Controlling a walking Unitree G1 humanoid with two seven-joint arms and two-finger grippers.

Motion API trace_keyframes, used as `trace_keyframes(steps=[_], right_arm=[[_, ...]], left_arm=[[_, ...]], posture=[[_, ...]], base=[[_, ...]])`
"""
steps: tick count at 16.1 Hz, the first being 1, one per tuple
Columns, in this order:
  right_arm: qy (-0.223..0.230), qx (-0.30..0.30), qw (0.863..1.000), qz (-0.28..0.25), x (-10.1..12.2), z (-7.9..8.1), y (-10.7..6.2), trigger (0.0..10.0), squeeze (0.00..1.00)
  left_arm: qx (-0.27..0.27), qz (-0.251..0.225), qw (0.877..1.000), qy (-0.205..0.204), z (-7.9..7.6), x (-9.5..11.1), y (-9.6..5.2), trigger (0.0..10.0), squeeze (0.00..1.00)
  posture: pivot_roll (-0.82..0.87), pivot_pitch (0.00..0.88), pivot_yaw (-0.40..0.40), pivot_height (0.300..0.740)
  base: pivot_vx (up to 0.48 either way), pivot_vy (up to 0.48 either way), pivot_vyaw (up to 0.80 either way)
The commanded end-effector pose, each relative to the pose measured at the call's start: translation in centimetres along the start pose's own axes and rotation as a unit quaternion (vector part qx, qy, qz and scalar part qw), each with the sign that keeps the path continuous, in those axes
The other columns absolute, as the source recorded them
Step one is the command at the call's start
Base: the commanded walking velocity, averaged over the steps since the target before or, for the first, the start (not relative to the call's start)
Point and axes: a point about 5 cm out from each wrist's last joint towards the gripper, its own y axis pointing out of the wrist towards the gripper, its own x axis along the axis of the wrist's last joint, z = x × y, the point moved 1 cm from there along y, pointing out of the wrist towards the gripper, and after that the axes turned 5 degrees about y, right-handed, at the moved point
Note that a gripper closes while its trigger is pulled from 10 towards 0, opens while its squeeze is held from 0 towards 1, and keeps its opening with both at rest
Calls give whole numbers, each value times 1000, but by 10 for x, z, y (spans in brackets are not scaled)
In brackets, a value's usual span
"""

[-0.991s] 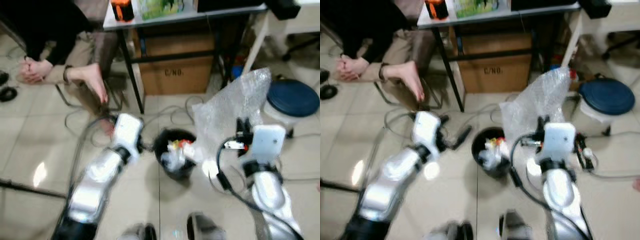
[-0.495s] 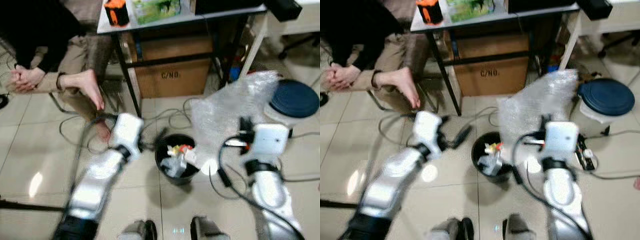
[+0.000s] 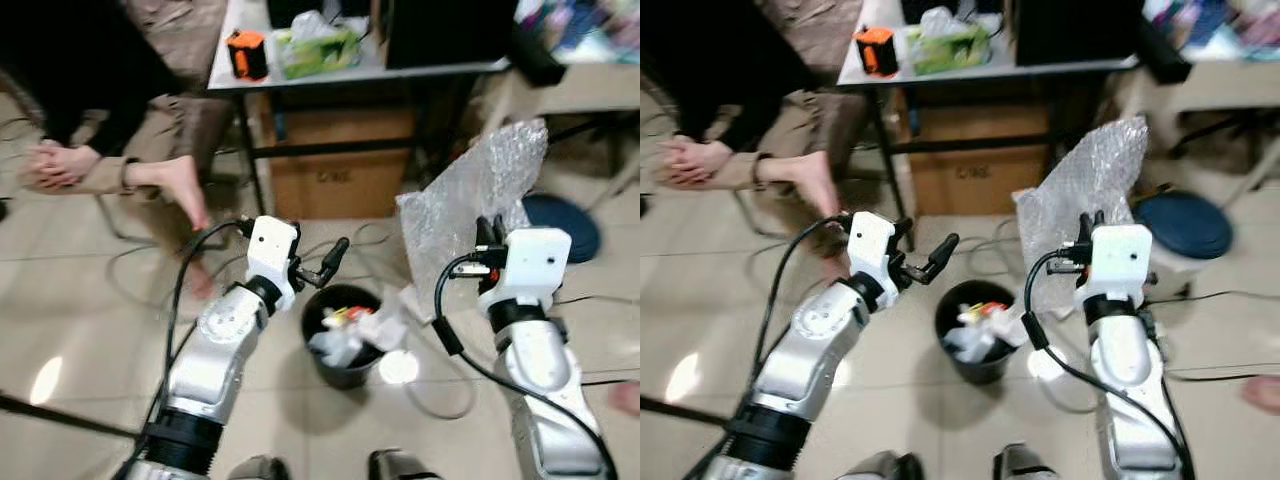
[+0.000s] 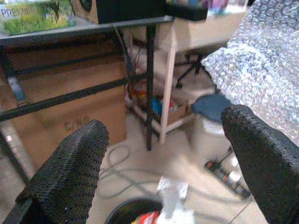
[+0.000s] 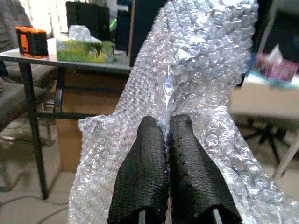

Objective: Picking trash to rubbish bin

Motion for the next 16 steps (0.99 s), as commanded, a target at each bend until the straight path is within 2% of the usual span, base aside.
trace_keyframes(steps=[1,6,13,16], right_arm=[[1,14,1000,-1,1,0,4,0,0],[1,31,1000,2,0,3,8,0,0],[20,17,1000,5,-5,8,6,0,0],[26,13,1000,7,-7,9,6,0,0]], left_arm=[[14,-3,1000,-6,-1,-3,-1,10000,0],[25,-5,1000,-15,-7,-9,-3,10000,0],[20,-13,1000,-2,0,-3,2,10000,0],[16,-10,1000,3,0,-3,3,10000,0]], posture=[[-139,85,-16,740],[-133,87,-48,740],[-128,82,0,740],[-125,81,4,740]], base=[[0,0,0],[0,0,0],[0,0,0],[0,0,-683]])
